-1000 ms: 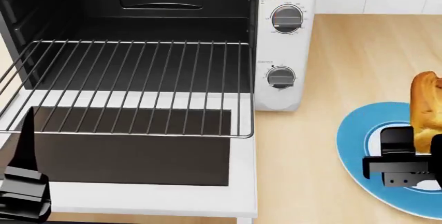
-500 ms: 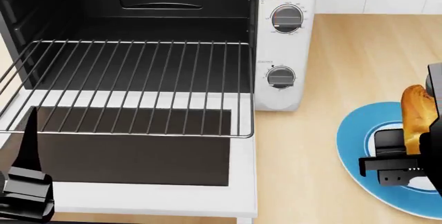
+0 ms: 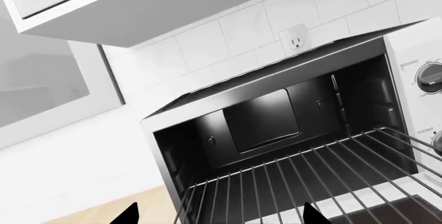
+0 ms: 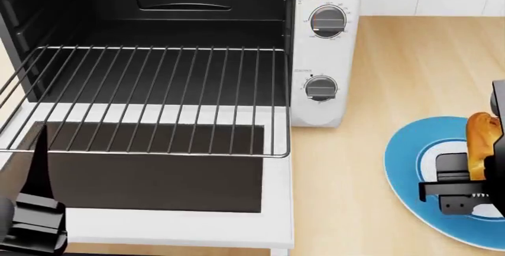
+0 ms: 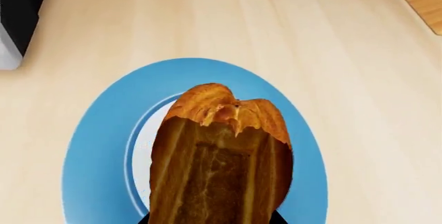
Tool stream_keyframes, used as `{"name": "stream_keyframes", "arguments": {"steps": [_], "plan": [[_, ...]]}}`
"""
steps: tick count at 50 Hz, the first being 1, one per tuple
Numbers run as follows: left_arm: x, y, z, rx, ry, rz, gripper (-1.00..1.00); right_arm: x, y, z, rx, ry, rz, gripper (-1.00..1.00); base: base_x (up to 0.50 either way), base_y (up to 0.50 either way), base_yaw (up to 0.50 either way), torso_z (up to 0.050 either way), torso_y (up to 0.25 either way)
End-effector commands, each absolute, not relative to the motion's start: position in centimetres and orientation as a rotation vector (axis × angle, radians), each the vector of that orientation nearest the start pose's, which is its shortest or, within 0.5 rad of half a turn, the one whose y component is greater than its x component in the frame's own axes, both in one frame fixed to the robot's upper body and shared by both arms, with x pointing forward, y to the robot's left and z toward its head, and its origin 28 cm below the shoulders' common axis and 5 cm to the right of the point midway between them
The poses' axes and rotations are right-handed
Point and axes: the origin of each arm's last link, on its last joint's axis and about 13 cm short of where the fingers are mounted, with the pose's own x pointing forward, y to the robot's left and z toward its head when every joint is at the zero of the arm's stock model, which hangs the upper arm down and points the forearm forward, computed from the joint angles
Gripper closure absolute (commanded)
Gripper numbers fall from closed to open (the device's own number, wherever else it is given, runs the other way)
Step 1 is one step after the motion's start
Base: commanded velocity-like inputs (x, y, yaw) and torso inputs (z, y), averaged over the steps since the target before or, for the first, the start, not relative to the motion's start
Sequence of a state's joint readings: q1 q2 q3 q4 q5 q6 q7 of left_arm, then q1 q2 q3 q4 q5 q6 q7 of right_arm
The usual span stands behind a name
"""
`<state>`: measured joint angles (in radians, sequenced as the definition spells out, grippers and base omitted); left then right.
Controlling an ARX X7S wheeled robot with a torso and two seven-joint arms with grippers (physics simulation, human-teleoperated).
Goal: Pick the bread from the rack and place it on the plate on the counter.
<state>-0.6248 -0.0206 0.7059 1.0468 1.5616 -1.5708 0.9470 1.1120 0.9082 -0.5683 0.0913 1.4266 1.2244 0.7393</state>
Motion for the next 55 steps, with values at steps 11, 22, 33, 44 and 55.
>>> {"name": "stream_keyframes", "arguments": {"steps": [11,22,33,44,55], "plan": [[15.7,20.8,23.0,0.331,-0.195,0.020,-1.00,30.3,-22.7,23.5,-0.180,0.641,-0.202,1.00,0.00,0.00,0.00,0.000,0.000],[15.7,20.8,23.0,0.332,-0.196,0.017,-1.00,31.0,-22.6,23.8,-0.174,0.638,-0.203,1.00,0.00,0.00,0.00,0.000,0.000],[15.5,20.9,23.0,0.332,-0.196,0.014,-1.00,30.1,-22.8,23.9,-0.152,0.622,-0.200,-1.00,0.00,0.00,0.00,0.000,0.000],[15.6,20.9,22.9,0.328,-0.188,0.013,-1.00,28.2,-21.5,25.7,-0.181,0.470,-0.190,-1.00,0.00,0.00,0.00,0.000,0.000],[15.6,21.0,23.0,0.323,-0.190,0.015,-1.00,26.0,-20.7,26.9,-0.211,0.392,-0.159,-1.00,0.00,0.00,0.00,0.000,0.000]]}}
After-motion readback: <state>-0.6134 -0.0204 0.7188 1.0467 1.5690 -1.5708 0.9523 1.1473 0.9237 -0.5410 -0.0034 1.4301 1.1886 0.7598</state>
